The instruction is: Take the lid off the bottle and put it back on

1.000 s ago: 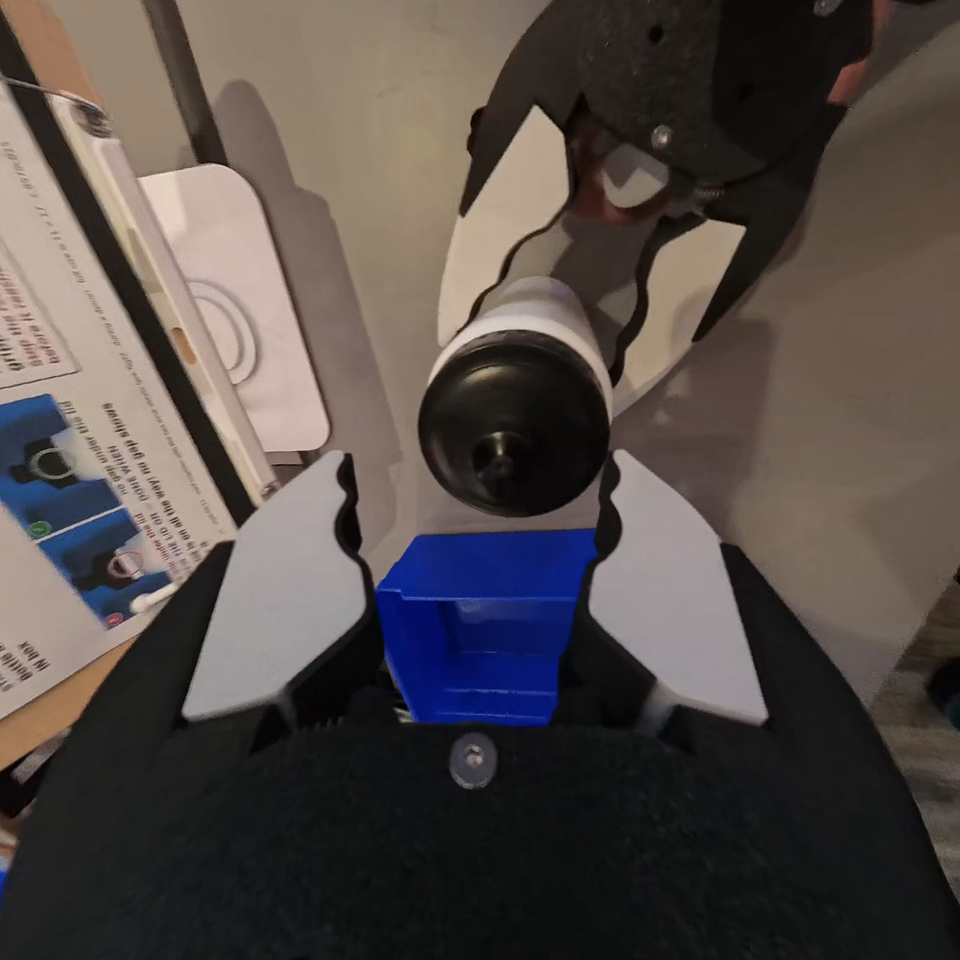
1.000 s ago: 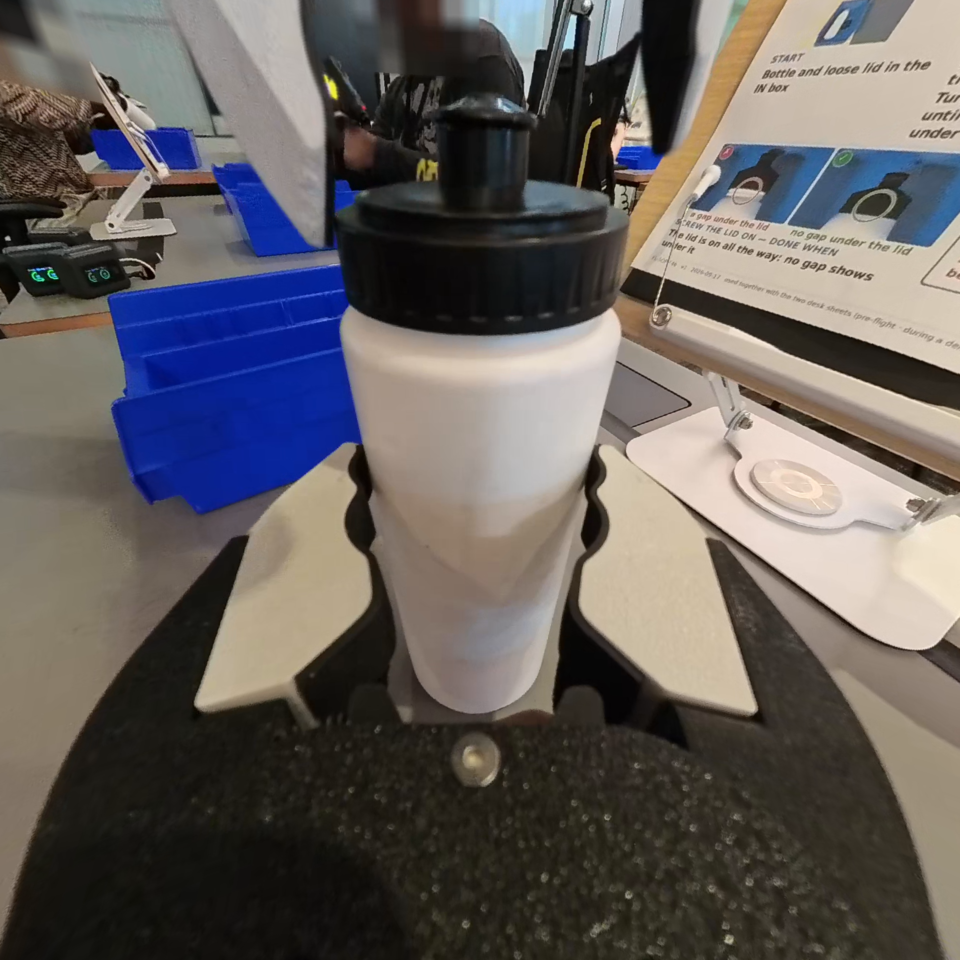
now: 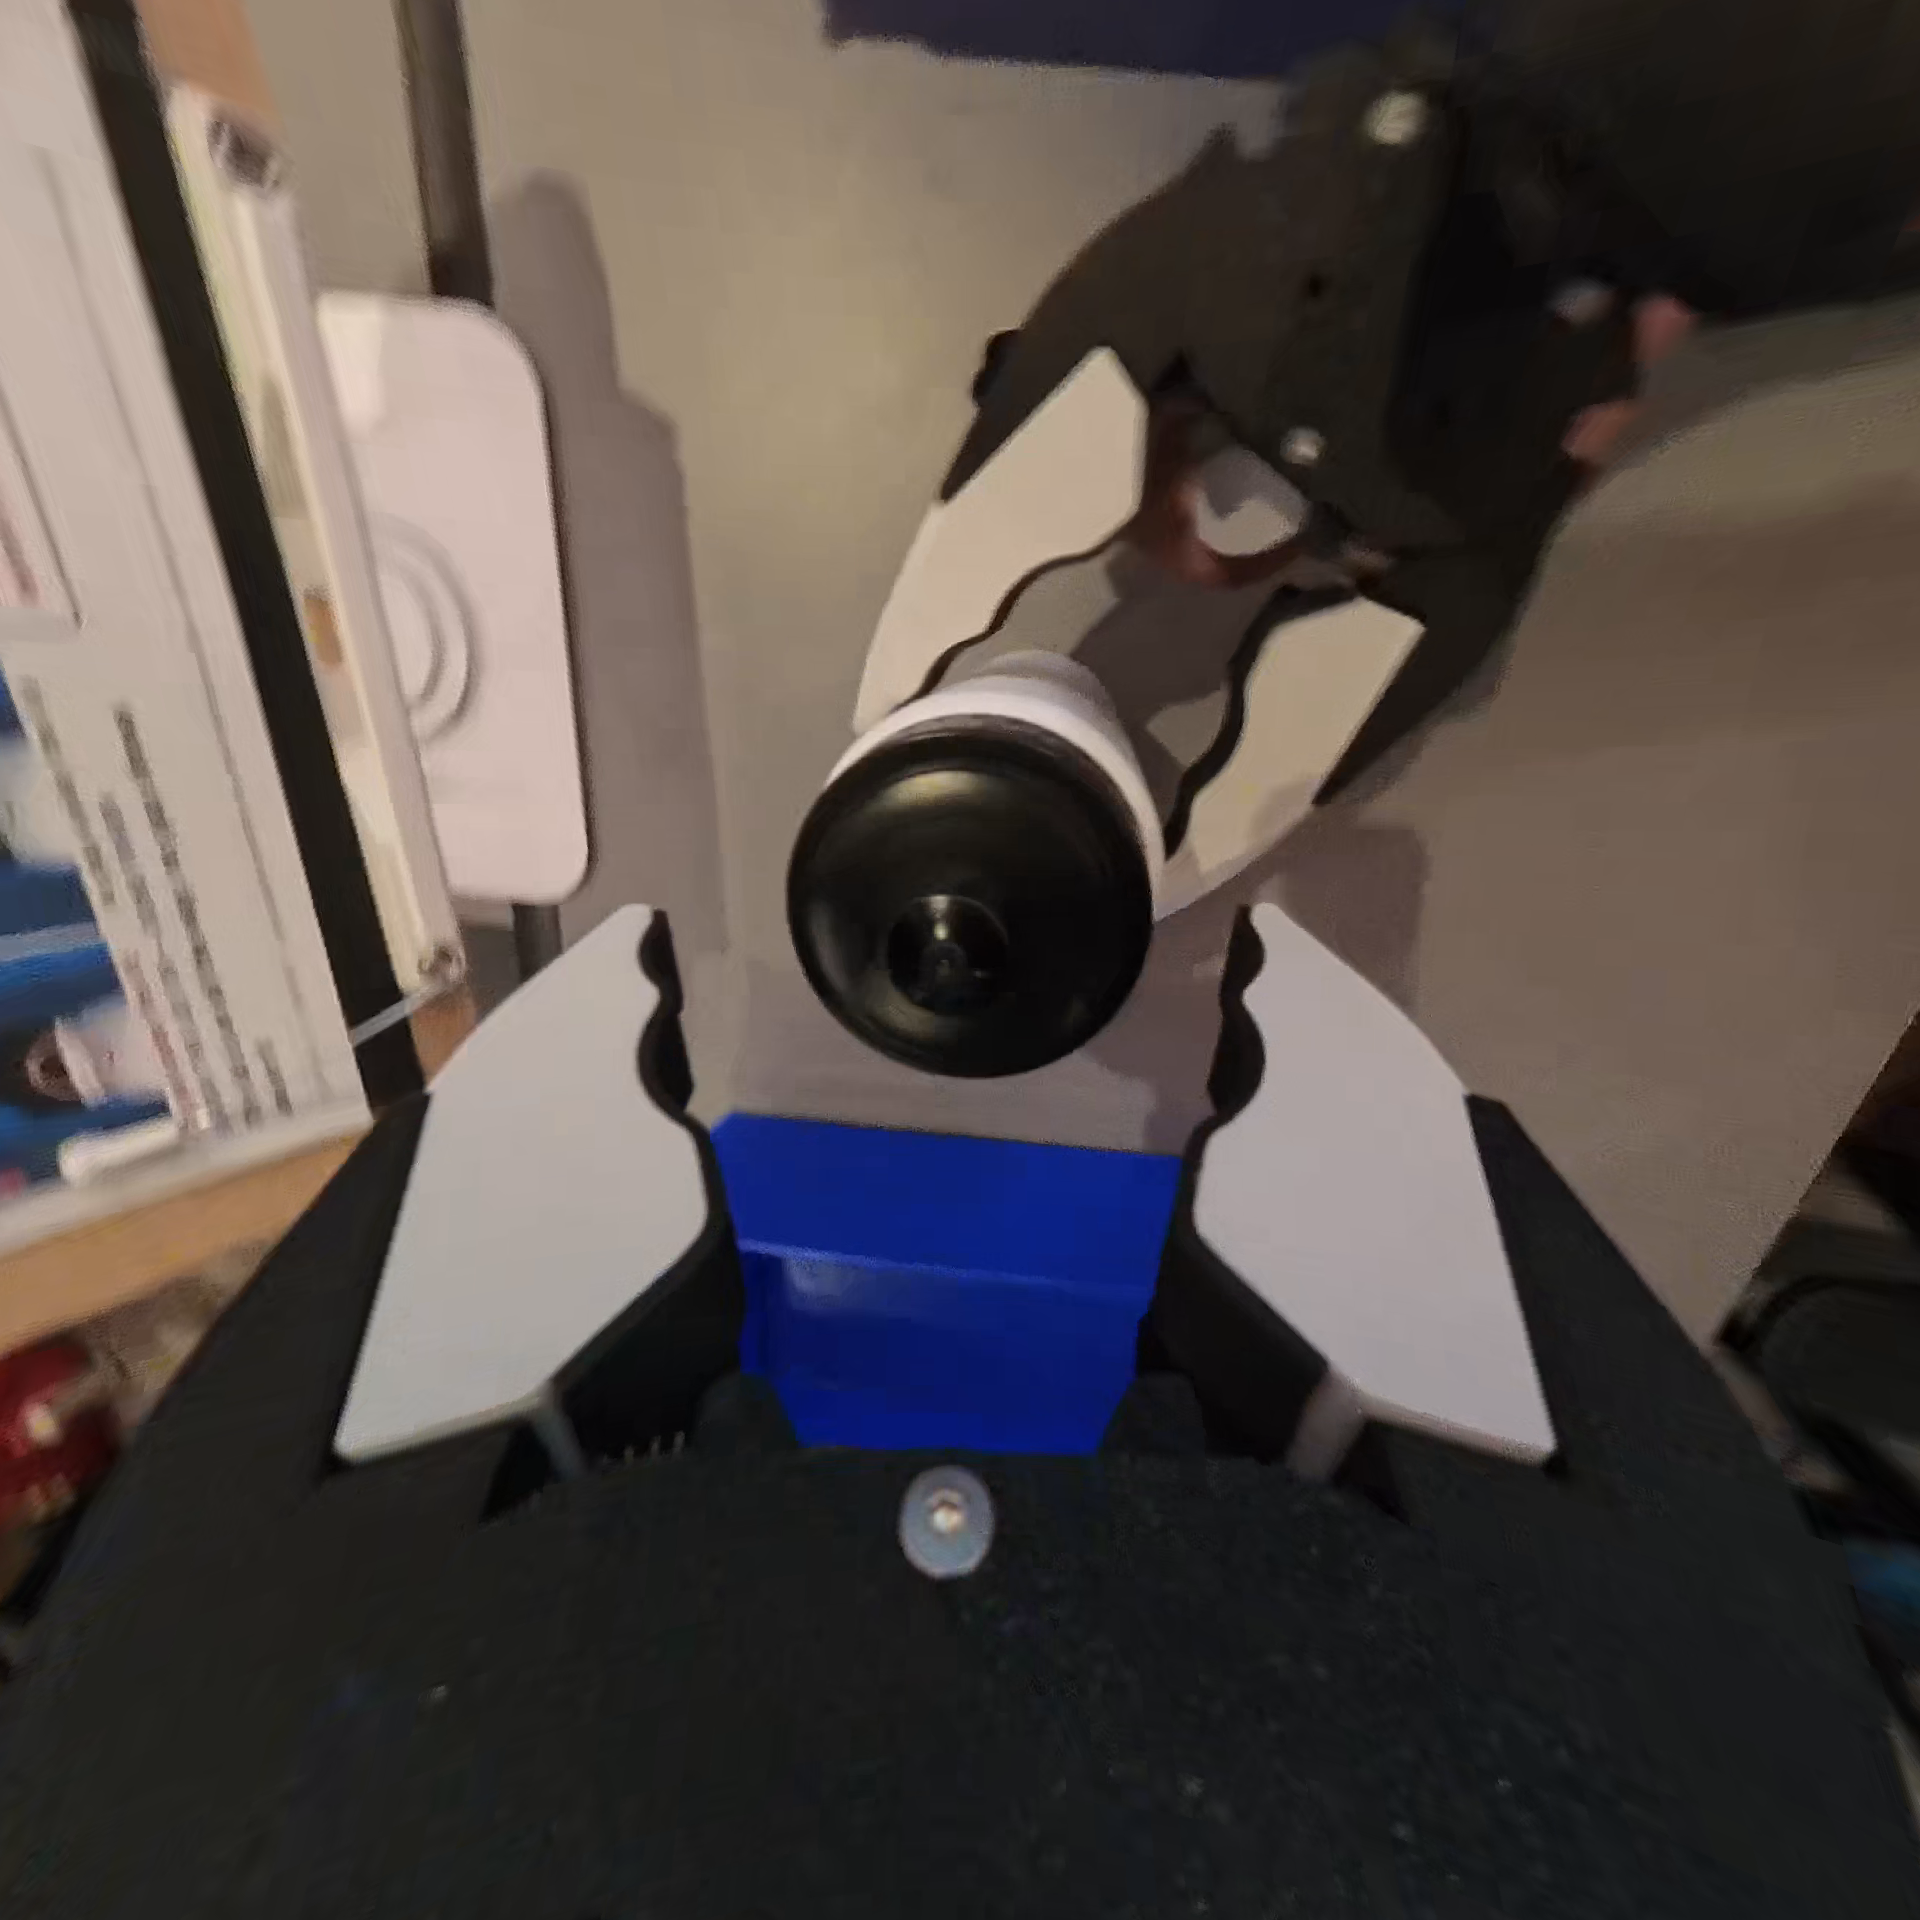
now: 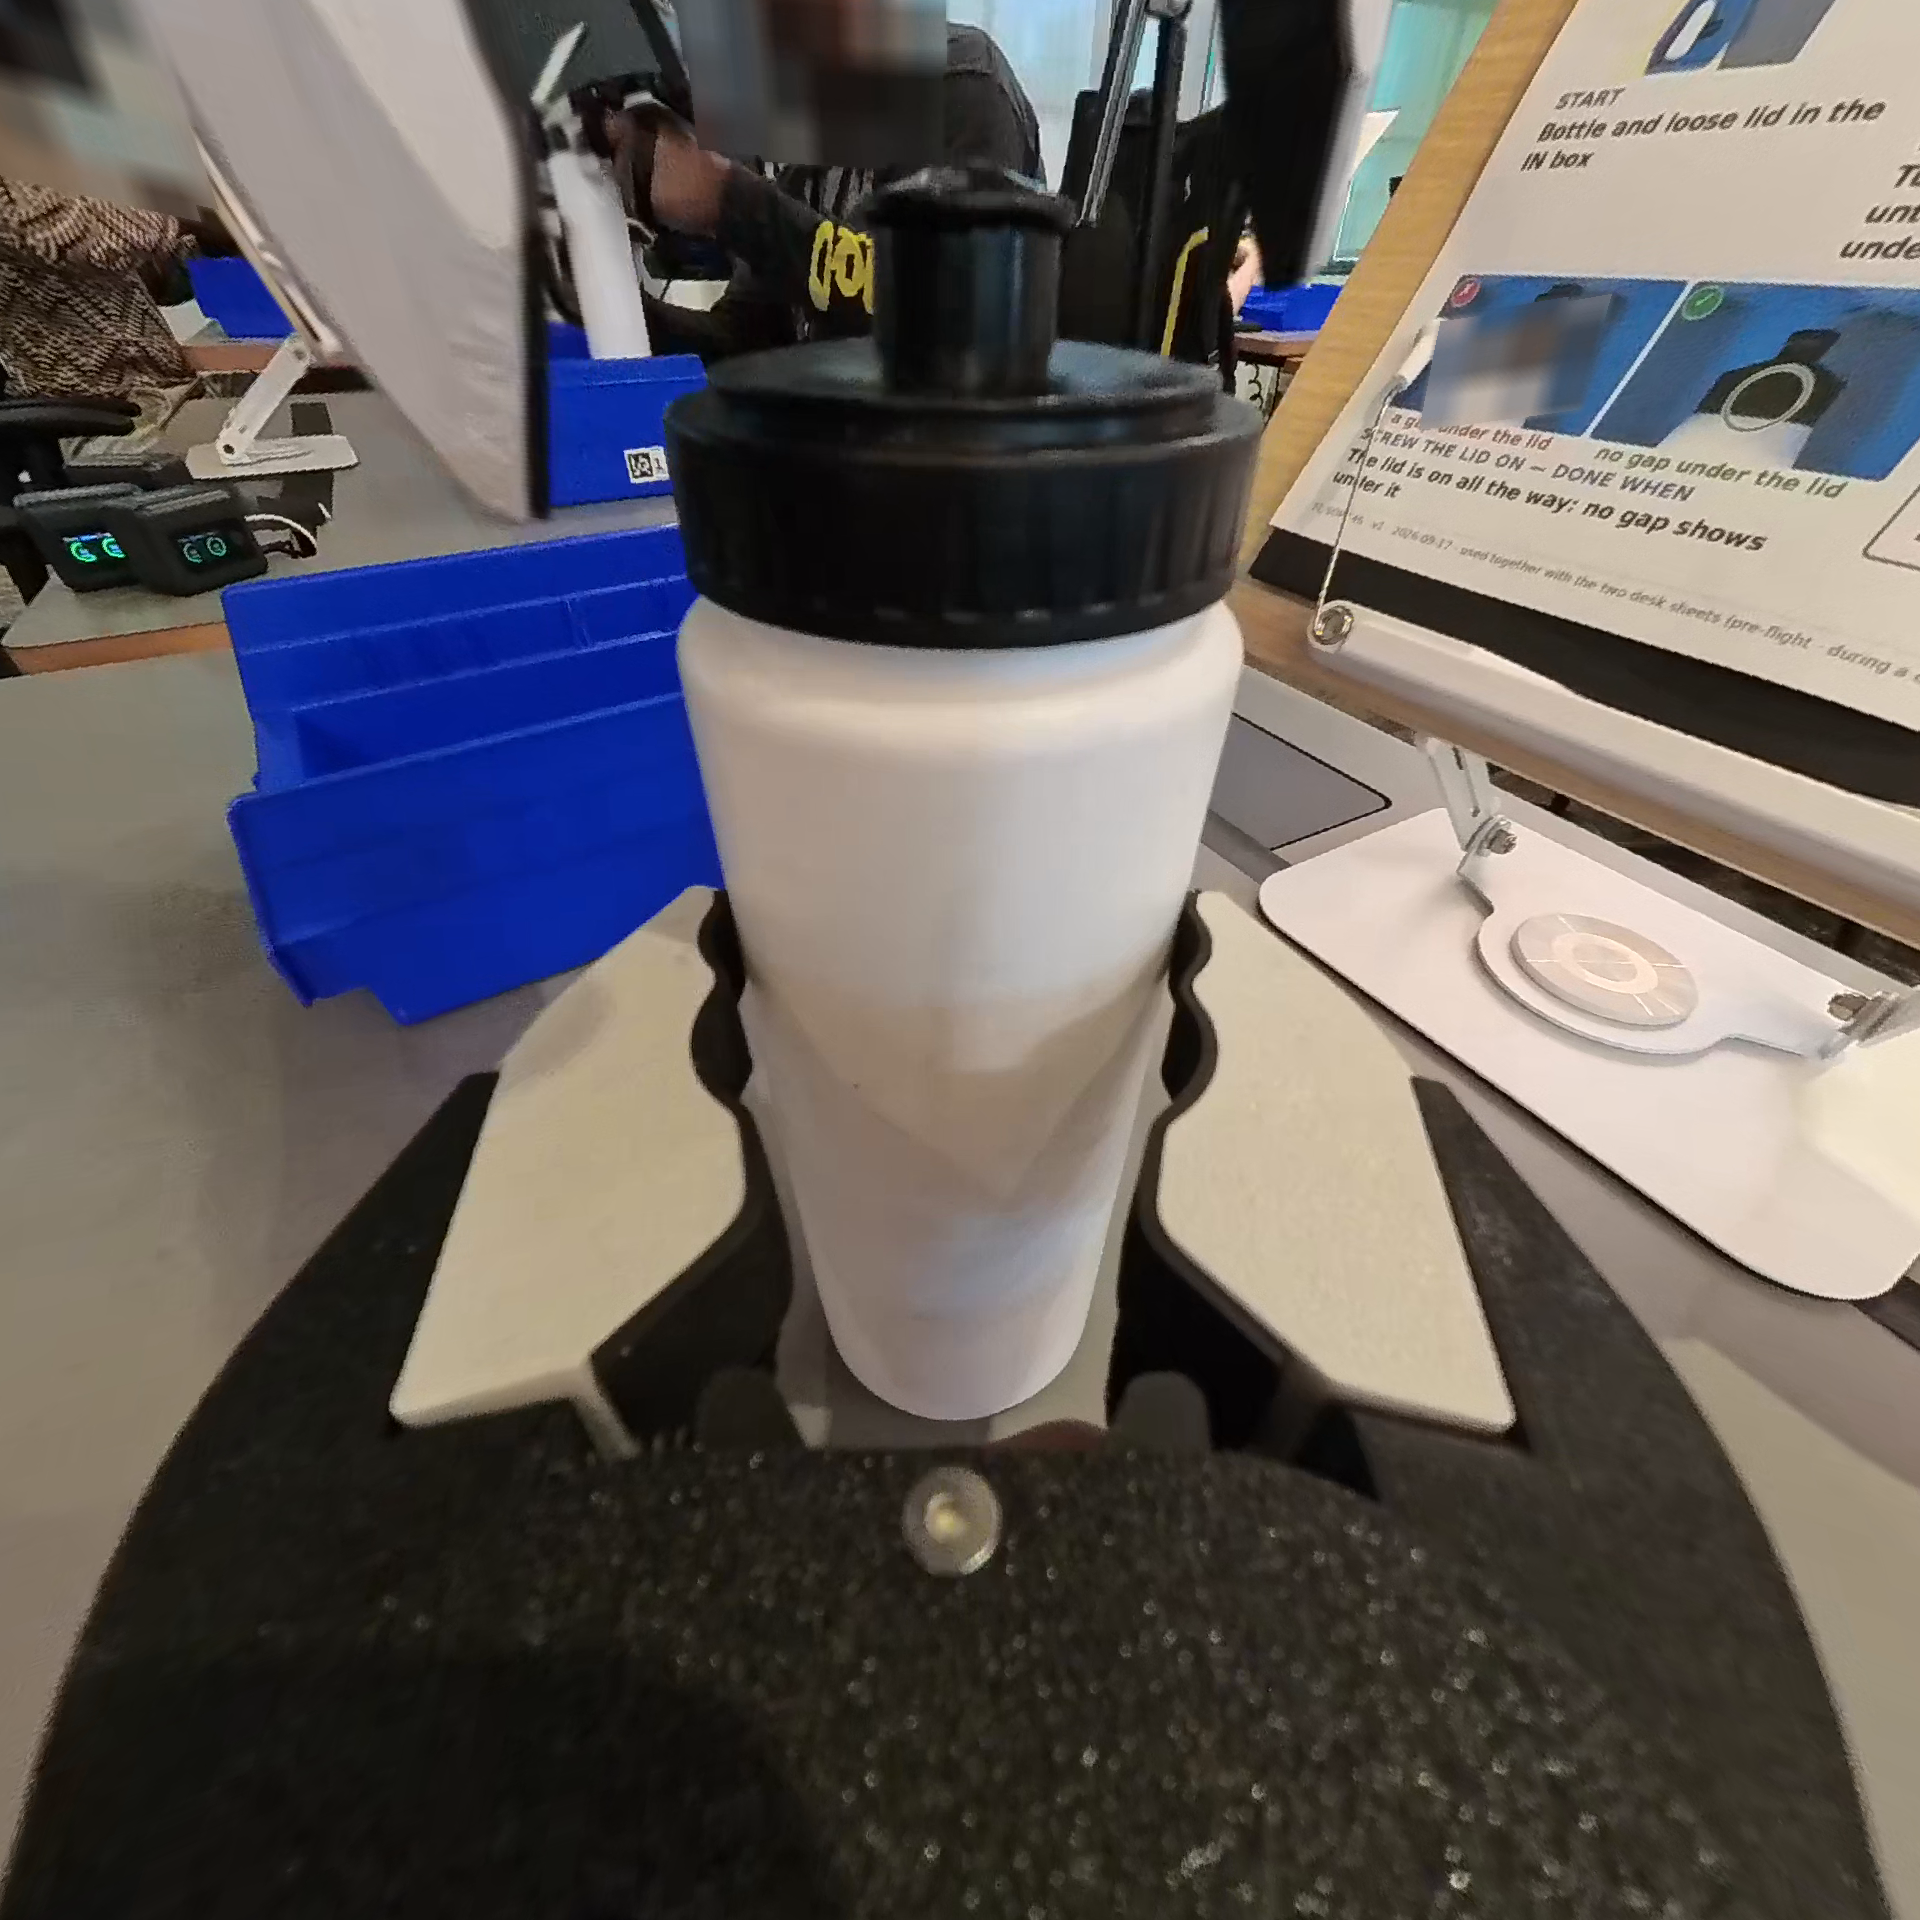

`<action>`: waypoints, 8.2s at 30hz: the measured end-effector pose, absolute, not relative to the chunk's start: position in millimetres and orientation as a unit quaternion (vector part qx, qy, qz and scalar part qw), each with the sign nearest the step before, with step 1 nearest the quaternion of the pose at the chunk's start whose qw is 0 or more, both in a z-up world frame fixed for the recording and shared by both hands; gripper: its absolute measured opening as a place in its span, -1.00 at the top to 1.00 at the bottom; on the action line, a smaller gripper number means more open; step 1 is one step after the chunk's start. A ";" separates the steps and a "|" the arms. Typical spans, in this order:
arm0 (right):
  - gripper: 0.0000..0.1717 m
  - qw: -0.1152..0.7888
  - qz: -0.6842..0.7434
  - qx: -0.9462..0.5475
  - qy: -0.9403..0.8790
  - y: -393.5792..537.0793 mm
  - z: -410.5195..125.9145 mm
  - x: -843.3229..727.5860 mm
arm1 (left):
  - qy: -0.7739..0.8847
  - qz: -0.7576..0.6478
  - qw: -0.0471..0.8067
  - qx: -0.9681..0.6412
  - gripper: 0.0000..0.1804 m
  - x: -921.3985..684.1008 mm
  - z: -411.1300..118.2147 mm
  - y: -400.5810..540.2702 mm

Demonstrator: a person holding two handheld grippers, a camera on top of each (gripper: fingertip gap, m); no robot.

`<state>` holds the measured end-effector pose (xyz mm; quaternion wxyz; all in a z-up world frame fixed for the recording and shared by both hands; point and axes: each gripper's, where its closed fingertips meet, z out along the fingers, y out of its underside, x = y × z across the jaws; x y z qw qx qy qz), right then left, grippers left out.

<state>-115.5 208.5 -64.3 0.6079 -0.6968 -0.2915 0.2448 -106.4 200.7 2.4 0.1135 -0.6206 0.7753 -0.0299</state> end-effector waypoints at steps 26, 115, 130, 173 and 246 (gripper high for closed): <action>0.08 0.608 0.239 -0.700 -0.288 209.0 -65.5 -116.3 | 0.454 -0.044 0.105 -0.884 0.19 -106.8 -9.9 200.2; 0.09 0.604 0.250 -0.697 -0.293 207.7 -69.2 -124.0 | 0.806 0.042 0.084 -0.584 0.03 -128.1 0.8 197.9; 0.09 0.601 0.251 -0.699 -0.294 207.4 -70.1 -125.3 | 0.637 0.027 0.018 -0.770 0.23 -126.0 -3.0 197.2; 0.10 0.599 0.250 -0.702 -0.294 206.1 -73.2 -128.6 | 0.478 -0.009 0.048 -0.877 0.24 -121.7 -0.5 198.5; 0.12 0.620 0.231 -0.700 -0.269 209.4 -79.1 -110.9 | 0.208 -0.262 0.535 -0.776 0.22 -195.1 -96.9 120.6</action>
